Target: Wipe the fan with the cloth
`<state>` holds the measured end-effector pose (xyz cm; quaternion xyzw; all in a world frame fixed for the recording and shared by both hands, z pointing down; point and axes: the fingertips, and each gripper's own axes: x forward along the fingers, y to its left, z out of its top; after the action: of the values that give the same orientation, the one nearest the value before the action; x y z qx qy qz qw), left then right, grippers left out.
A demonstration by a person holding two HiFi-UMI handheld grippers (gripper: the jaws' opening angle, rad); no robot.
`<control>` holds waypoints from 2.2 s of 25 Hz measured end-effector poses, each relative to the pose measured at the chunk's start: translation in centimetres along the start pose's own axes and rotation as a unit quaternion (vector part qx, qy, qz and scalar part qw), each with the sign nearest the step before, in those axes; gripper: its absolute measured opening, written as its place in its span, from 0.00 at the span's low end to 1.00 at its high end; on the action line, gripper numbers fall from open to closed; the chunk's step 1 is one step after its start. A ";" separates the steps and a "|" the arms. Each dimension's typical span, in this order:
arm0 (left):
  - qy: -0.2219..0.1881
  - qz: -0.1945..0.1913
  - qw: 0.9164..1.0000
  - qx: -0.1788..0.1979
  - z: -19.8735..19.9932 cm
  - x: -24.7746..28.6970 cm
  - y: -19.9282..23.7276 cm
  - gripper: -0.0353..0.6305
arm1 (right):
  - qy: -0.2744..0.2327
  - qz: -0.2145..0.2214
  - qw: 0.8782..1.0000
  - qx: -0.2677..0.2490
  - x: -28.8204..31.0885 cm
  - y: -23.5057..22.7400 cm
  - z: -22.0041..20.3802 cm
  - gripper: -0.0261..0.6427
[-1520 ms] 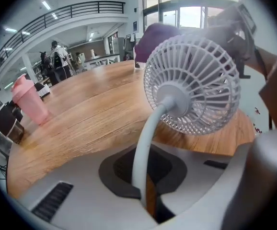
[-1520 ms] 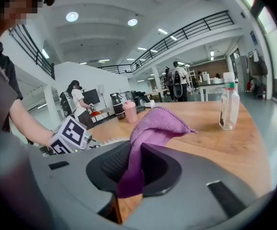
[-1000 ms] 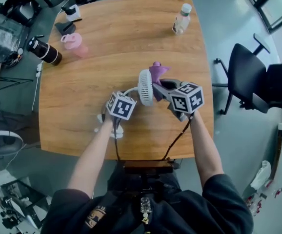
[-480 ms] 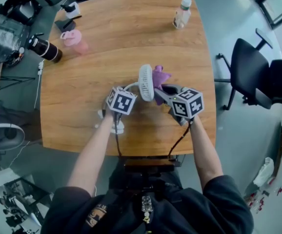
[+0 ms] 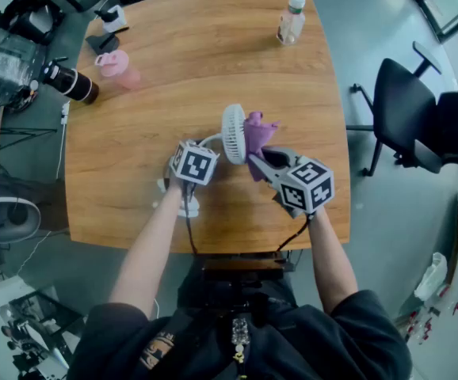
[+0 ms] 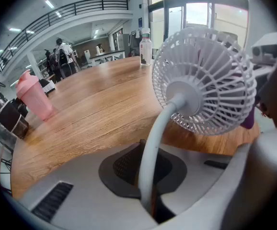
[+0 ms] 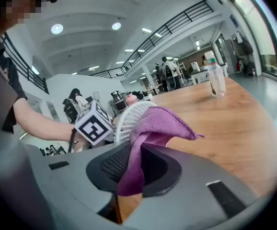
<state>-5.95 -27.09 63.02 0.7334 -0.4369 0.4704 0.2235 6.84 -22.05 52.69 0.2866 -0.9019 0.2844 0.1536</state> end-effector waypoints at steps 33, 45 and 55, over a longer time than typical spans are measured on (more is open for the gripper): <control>-0.111 -0.033 0.993 0.015 3.5 -3.4 -0.5 0.31 | -0.030 -0.057 0.998 -0.021 -0.4 -0.6 8.6 0.14; -0.197 -0.039 0.980 0.003 2.7 -10.2 1.4 0.33 | -0.050 -0.117 0.991 -0.030 -1.3 3.6 7.7 0.14; -0.224 -0.045 0.973 -0.043 -2.8 -15.8 5.5 0.11 | 0.003 -0.026 0.997 -0.069 5.0 16.8 2.6 0.14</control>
<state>-14.82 -21.13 49.88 0.8287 -0.4625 0.2642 0.1719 -7.58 -14.45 45.73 0.2975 -0.9114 0.2180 0.1825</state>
